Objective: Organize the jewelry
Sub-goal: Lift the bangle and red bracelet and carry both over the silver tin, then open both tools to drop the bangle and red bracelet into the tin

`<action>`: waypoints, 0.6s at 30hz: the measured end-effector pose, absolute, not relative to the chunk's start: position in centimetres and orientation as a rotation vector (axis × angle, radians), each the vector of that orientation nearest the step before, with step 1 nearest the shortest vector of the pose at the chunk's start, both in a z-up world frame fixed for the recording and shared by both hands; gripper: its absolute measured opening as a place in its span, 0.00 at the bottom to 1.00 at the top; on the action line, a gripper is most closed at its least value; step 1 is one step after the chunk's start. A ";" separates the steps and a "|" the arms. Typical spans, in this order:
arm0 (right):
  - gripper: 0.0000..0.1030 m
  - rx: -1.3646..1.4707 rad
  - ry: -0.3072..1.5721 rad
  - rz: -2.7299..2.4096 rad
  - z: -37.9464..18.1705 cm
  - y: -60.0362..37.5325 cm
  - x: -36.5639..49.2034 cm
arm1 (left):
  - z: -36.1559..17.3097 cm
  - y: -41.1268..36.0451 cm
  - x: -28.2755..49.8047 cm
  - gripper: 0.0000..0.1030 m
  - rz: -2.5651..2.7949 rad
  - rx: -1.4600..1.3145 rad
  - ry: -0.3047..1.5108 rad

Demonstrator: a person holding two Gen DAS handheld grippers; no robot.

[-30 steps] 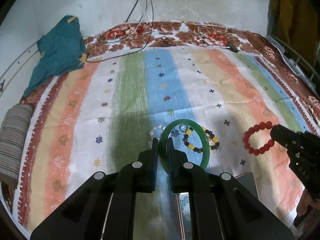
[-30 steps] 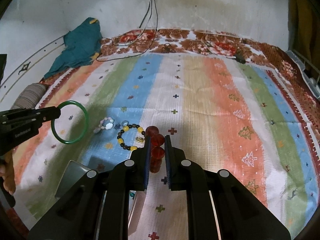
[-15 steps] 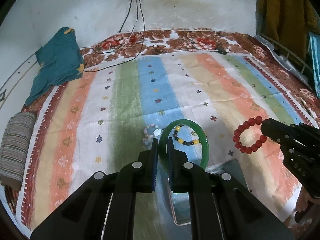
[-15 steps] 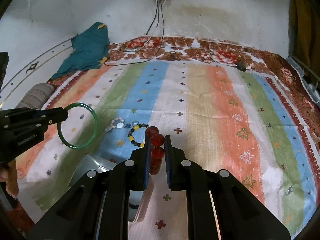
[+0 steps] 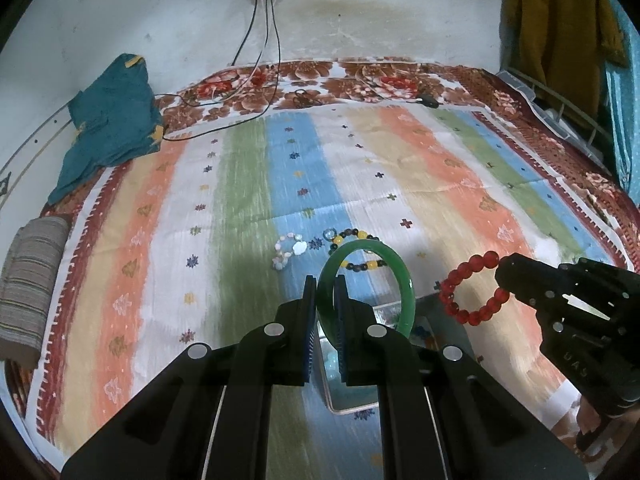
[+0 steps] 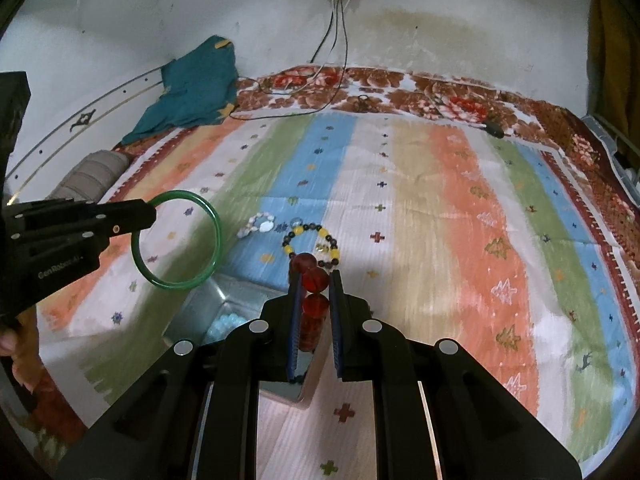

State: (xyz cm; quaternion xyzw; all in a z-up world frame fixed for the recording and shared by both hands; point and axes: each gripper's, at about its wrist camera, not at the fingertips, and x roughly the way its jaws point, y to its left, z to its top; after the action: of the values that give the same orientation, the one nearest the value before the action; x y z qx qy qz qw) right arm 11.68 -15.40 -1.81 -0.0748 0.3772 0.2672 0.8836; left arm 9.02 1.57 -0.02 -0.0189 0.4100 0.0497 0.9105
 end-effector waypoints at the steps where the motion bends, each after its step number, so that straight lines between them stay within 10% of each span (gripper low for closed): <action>1: 0.13 -0.158 0.784 0.558 -1.8 -15.4 11.5 | 0.0 1.6 9.0 0.08 0.102 -0.038 0.846; 18: 0.24 -0.161 0.825 0.569 -2.4 -15.7 11.1 | -0.4 1.4 7.9 0.25 0.103 -0.071 0.866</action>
State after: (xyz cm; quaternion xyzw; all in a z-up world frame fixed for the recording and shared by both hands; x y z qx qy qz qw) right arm 11.05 -15.67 -2.43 -0.0772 0.3952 0.2724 0.8739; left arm 7.85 1.41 -0.41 -0.0343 0.4194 0.0500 0.9058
